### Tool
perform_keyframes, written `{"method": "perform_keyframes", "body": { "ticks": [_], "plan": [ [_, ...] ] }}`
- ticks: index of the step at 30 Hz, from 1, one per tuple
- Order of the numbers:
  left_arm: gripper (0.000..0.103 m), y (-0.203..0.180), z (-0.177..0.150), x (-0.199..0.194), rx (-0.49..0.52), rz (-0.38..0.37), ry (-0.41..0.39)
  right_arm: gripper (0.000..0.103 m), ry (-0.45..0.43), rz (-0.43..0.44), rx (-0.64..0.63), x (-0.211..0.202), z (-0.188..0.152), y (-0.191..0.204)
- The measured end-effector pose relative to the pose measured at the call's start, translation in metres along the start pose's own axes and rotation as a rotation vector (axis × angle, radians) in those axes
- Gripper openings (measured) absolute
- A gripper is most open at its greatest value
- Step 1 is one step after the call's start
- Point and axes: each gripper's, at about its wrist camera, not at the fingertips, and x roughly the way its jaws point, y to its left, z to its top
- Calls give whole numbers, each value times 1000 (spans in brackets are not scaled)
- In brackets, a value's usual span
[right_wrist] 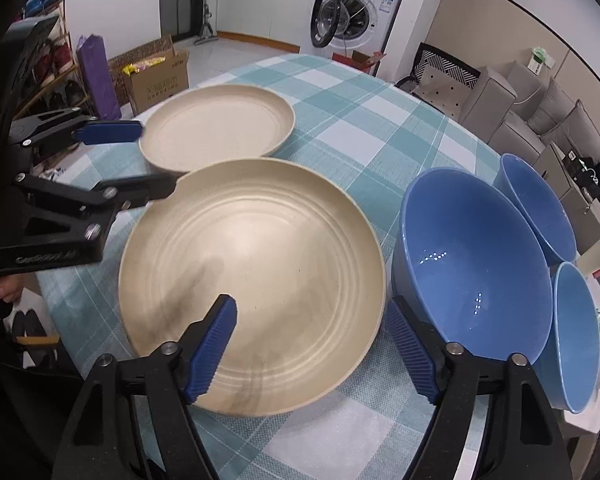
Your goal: Organize plates and bowls
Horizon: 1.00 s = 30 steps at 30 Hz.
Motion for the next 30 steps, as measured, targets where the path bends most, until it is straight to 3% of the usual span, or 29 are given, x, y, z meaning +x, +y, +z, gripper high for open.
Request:
{"method": "perform_keyframes", "body": {
  "ticks": [4,6,9,16,30],
  "plan": [
    [103,11,4,-13,-11,31,-48,88,-83,8,41,-11,4,-8],
    [103,17,6,-18,-20,49,-69,97,-125,12,74,-17,7,-14],
    [103,27,10,-21,-46,71,-88,100,-181,12,108,-25,11,-20],
    [103,44,16,-22,-111,76,-127,102,-232,23,160,-33,18,-28],
    [103,61,27,-24,-135,118,-157,102,-321,53,216,-44,51,-29]
  ]
}}
